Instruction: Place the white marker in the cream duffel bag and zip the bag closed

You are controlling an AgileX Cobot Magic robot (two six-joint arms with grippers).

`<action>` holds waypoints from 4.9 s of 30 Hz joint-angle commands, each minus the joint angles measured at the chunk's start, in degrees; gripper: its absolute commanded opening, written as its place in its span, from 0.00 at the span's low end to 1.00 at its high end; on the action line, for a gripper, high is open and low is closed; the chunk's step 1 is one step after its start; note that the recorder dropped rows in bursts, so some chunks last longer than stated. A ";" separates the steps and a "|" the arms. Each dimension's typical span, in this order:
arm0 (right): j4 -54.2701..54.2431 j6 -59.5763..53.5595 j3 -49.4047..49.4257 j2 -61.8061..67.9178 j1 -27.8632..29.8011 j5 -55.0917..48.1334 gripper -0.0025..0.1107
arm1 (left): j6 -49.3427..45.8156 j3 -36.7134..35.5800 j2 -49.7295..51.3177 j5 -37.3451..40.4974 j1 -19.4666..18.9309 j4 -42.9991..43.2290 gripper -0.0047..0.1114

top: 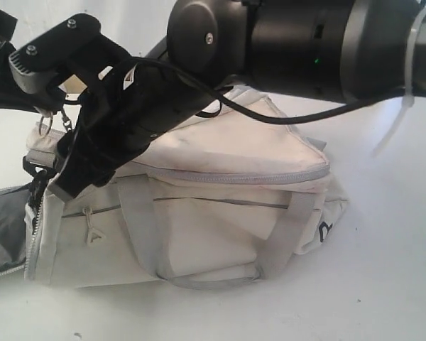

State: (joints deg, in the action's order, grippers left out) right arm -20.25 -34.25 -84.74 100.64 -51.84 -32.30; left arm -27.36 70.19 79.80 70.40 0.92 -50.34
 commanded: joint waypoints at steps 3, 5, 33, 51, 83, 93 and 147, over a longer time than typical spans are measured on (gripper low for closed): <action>0.82 -0.30 0.12 1.71 -0.17 1.57 0.52 | 0.30 0.58 -0.53 -0.44 -0.21 -1.69 0.04; 1.88 -0.30 0.12 2.07 -0.17 1.26 0.52 | 0.45 0.58 -0.53 -0.44 -0.21 -0.20 0.04; 3.07 4.45 0.12 -0.60 -3.55 -3.61 0.47 | 4.85 0.58 -0.33 -4.92 -0.21 6.39 0.04; 14.54 8.95 0.12 2.11 -3.44 0.48 0.47 | 4.85 0.58 -0.33 -1.48 -0.21 6.69 0.04; 16.10 11.01 0.12 2.39 -4.04 3.72 0.46 | 4.85 0.58 -0.33 -2.34 -0.21 6.93 0.04; 14.87 11.01 0.12 3.58 -4.04 3.20 0.44 | 4.85 0.58 -0.33 -2.62 -0.21 6.03 0.04; 31.01 14.92 0.12 -1.84 -3.93 -15.72 0.02 | 26.99 0.58 -0.43 -7.83 -7.76 35.23 0.04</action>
State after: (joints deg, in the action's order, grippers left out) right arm 8.46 -20.41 -85.06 99.69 -56.62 -42.07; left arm -1.07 70.19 79.90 65.61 -5.69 -21.53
